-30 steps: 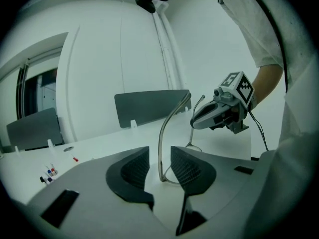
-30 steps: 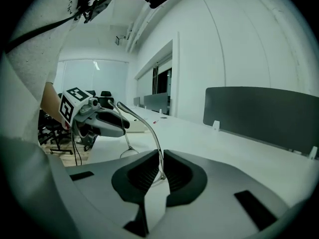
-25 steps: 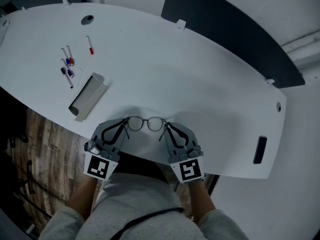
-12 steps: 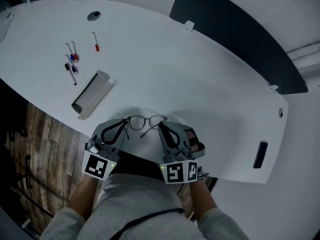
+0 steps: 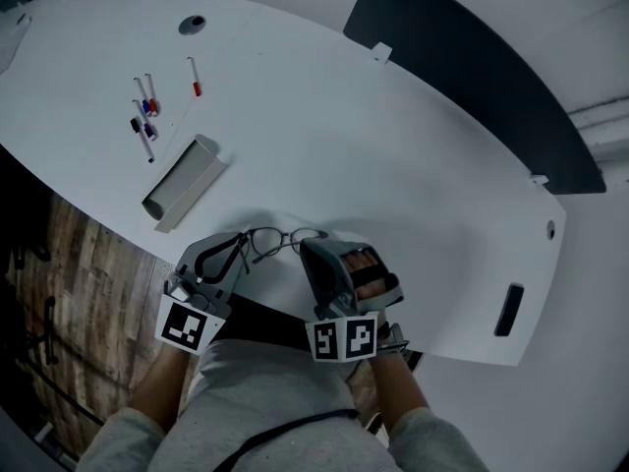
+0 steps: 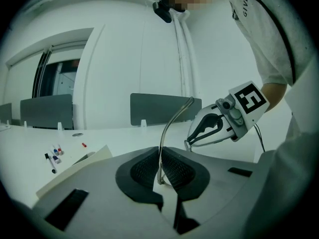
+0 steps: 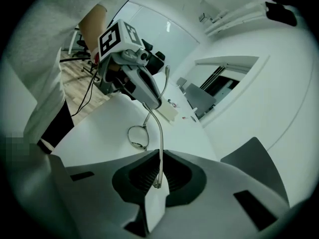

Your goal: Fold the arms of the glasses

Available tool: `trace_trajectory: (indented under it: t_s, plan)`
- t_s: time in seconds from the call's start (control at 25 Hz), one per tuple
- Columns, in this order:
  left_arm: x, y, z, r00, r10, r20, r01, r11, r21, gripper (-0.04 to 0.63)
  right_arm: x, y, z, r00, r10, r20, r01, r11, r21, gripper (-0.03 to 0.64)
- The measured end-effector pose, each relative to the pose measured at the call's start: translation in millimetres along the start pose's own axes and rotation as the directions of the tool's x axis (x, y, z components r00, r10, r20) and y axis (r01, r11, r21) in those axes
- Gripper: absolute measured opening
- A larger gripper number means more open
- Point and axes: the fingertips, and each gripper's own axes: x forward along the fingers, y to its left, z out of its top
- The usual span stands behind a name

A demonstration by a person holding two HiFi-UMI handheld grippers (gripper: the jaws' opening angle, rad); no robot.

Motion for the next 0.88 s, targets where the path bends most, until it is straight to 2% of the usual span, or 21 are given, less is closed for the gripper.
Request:
trace_trajectory:
  t_s: [0.08, 0.2, 0.28, 0.4, 0.56, 0.64, 0.76, 0.88]
  plan:
    - [0.3, -0.5, -0.6, 1.0, -0.004, -0.003, 0.004, 1.0, 0.01, 0.029, 4.1, 4.2, 1.4, 1.0, 0.028, -0.007, -0.028, 0.999, -0.038, 0.032]
    - [-0.4, 2.3, -2.4, 1.0, 0.022, 0.004, -0.021, 0.997, -0.075, 0.029, 9.3, 9.4, 3.4, 0.998, 0.062, -0.006, -0.062, 0.996, -0.057, 0.032]
    - [-0.3, 3.4, -3.1, 1.0, 0.017, 0.002, -0.017, 0.998, -0.063, 0.029, 12.2, 12.7, 3.9, 0.997, 0.08, -0.008, -0.081, 0.994, -0.07, 0.032]
    - [0.3, 4.6, -4.2, 0.999, 0.032, 0.002, -0.032, 0.994, -0.104, 0.029, 15.5, 17.5, 3.6, 0.994, 0.106, -0.011, -0.106, 0.991, -0.078, 0.031]
    - [1.8, 4.8, -3.2, 0.999, 0.033, 0.007, -0.032, 0.994, -0.107, 0.029, 17.5, 20.7, 2.4, 0.993, 0.119, -0.013, -0.12, 0.99, -0.078, 0.031]
    - [2.0, 4.5, -2.5, 1.0, 0.024, 0.007, -0.023, 0.996, -0.082, 0.029, 18.2, 21.3, 2.2, 0.992, 0.123, -0.014, -0.124, 0.989, -0.077, 0.03]
    - [2.0, 3.1, -1.9, 1.0, -0.014, -0.007, 0.014, 1.0, 0.026, 0.029, 19.2, 21.5, 1.9, 0.992, 0.124, -0.017, -0.125, 0.989, -0.081, 0.029]
    - [1.2, 3.1, -2.8, 1.0, -0.024, -0.012, 0.025, 0.999, 0.038, 0.029, 20.3, 22.0, 1.7, 0.992, 0.122, -0.022, -0.124, 0.988, -0.093, 0.029]
